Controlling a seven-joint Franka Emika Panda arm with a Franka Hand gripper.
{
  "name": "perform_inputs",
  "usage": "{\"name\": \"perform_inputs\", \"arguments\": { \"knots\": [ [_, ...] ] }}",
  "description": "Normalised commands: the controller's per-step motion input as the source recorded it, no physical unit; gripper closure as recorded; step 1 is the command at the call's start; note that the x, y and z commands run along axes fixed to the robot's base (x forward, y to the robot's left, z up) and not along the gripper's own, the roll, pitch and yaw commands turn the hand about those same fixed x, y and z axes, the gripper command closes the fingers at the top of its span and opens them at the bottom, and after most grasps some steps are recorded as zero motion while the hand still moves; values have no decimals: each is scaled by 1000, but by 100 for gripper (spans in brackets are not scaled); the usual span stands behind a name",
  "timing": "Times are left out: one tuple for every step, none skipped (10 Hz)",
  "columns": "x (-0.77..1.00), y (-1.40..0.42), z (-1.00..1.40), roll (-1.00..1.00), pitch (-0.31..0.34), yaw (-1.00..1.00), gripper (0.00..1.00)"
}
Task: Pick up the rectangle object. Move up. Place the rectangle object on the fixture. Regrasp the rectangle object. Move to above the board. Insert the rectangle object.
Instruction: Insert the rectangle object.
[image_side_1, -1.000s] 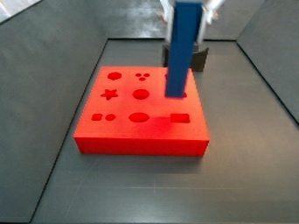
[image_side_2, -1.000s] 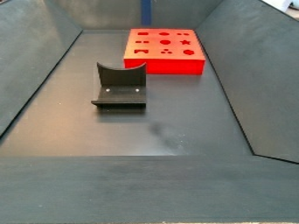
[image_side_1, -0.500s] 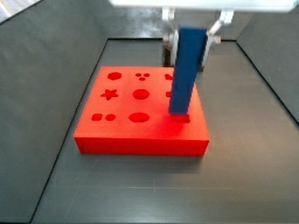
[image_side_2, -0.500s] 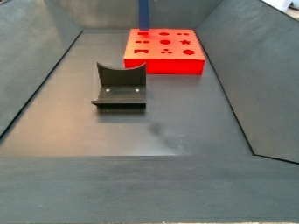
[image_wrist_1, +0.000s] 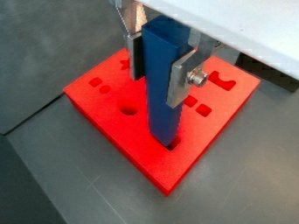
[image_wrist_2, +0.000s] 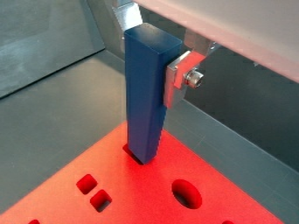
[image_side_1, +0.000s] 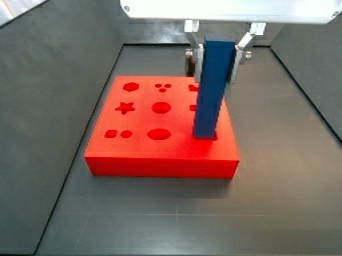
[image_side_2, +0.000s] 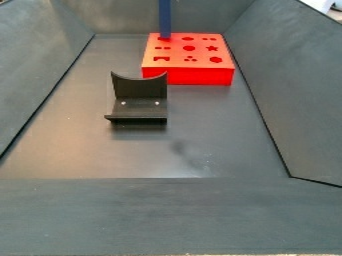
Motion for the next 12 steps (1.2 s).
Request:
{"name": "perform_inputs", "arguments": {
  "knots": [
    [0, 0, -57, 0, 0, 263, 100],
    [23, 0, 0, 0, 0, 200, 100],
    [89, 0, 0, 0, 0, 111, 100],
    [134, 0, 0, 0, 11, 0, 100],
    [226, 0, 0, 0, 33, 0, 100],
    [194, 0, 0, 0, 34, -6, 100],
    [163, 0, 0, 0, 30, 0, 100],
    [106, 0, 0, 1, 29, 0, 100],
    [17, 0, 0, 4, 10, 0, 100],
    [0, 0, -26, 13, 0, 0, 100],
    [0, 0, -63, 10, 0, 0, 100],
    [0, -3, -71, 0, -14, 0, 100]
  ]
}}
